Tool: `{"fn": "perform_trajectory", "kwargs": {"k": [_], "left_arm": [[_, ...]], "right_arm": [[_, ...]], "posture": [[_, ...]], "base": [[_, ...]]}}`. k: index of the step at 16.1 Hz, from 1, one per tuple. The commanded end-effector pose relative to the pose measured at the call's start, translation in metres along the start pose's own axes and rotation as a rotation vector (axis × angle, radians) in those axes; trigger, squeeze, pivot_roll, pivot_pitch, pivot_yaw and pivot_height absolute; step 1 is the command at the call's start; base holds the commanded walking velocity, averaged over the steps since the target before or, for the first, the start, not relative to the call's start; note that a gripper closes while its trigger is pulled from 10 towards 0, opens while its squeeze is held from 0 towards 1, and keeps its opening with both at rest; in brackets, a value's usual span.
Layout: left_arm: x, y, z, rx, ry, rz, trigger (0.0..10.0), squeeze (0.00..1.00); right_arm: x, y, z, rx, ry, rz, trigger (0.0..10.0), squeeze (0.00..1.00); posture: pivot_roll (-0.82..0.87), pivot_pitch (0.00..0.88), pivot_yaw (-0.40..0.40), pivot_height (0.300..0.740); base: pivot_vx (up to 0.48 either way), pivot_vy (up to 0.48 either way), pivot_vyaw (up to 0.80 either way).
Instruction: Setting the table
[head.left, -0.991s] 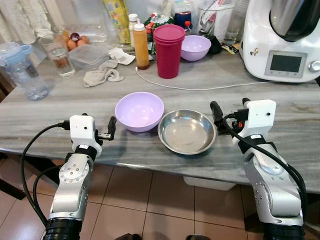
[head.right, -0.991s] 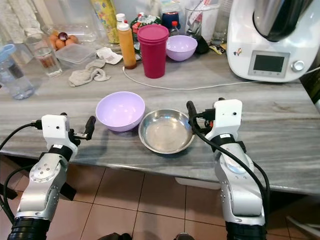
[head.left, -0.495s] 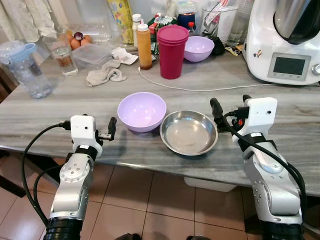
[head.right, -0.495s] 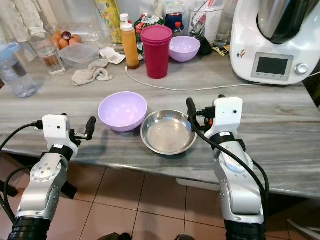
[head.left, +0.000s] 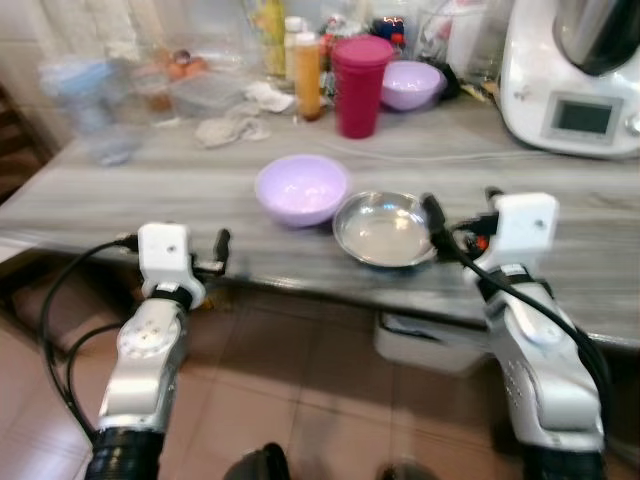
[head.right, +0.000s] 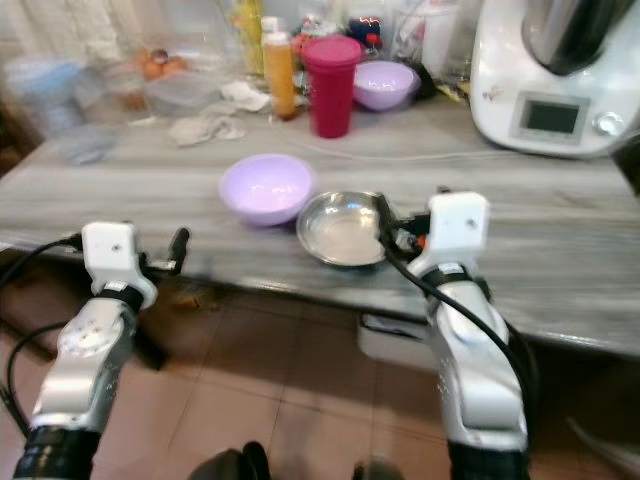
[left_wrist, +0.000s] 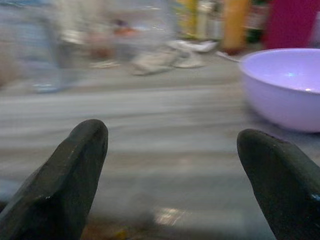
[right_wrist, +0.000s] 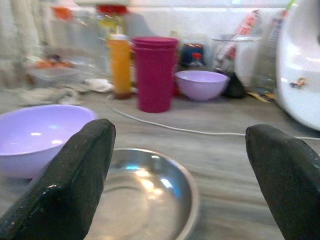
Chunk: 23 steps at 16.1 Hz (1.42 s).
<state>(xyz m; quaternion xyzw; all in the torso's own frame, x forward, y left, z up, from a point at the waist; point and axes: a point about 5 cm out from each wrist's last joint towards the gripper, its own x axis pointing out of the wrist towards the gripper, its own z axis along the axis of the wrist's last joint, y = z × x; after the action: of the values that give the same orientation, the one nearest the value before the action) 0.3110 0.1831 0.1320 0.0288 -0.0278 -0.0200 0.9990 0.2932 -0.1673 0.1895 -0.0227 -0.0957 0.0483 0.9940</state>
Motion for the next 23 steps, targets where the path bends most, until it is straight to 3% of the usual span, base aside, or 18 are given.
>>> {"fn": "perform_trajectory", "kwargs": {"k": [1, 16, 23], "left_arm": [[-0.003, 0.005, -0.006, 0.009, 0.028, 0.013, 10.0, 0.00], [-0.006, -0.007, -0.010, 0.014, 0.041, -0.050, 10.0, 0.00], [-0.009, -0.019, -0.005, 0.023, -0.015, -0.125, 10.0, 0.00]], "right_arm": [[0.001, 0.003, 0.002, 0.008, -0.011, 0.007, 10.0, 0.00], [0.000, 0.004, -0.004, 0.048, 0.028, -0.014, 10.0, 0.00], [0.001, 0.005, -0.003, 0.052, 0.018, -0.011, 10.0, 0.00]], "posture": [[-0.21, 0.087, 0.084, 0.740], [-0.22, 0.095, 0.088, 0.740], [-0.21, 0.098, 0.090, 0.740]], "base": [[-0.341, 0.000, 0.00], [-0.343, 0.000, 0.00], [0.000, 0.000, 0.00]]}}
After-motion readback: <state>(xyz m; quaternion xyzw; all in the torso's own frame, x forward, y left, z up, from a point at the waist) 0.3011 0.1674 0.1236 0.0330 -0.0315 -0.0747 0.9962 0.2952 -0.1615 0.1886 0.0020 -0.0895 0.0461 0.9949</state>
